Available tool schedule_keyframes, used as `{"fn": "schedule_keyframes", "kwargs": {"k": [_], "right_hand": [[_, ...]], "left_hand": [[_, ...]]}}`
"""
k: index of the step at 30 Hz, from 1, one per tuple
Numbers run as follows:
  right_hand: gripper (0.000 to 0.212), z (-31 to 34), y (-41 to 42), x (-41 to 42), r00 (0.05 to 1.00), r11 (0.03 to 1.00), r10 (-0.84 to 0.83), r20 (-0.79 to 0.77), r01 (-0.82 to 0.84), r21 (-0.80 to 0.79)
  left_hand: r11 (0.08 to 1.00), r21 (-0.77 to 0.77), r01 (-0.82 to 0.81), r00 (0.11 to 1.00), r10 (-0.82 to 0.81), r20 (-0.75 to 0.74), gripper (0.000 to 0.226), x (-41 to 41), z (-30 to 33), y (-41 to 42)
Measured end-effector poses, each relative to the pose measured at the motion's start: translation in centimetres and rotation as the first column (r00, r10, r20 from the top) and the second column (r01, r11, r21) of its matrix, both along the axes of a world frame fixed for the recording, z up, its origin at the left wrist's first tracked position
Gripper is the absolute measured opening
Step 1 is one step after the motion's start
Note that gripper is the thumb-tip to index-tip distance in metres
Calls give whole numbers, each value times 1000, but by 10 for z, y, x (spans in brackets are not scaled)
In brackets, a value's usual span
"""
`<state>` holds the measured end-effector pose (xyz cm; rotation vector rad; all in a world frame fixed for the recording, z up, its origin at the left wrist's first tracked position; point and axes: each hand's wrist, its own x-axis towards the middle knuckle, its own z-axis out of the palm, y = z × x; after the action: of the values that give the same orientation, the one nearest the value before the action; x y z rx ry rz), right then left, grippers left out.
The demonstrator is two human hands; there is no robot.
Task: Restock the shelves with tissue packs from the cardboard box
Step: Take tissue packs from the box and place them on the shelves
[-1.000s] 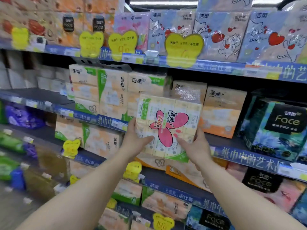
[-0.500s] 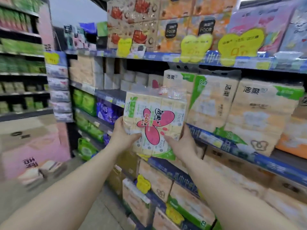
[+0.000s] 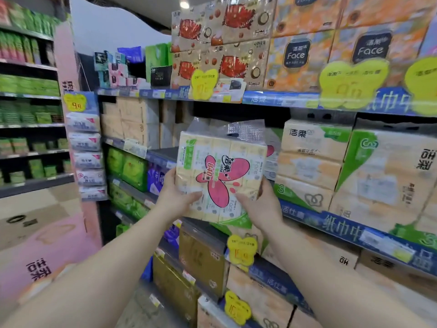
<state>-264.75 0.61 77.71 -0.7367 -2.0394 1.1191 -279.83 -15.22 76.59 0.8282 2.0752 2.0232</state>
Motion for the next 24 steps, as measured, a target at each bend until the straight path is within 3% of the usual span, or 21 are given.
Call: {"fn": "schedule_keyframes", "kwargs": {"k": [11,16,24], "right_hand": [[73,35,50,-66,980,973,-181,-89,191,128],[83,58,68,-80,954,902,-295,-48,295,314],[78,65,80,-114,880,744,-475,19,389,544]], "left_hand": [[989,112,101,991,-91,-96,81,-85,36,82],[980,166,111,994,-106,-35,79,-102,38,123],[951,201,234,965,-252,69,66,-143,23,176]]}}
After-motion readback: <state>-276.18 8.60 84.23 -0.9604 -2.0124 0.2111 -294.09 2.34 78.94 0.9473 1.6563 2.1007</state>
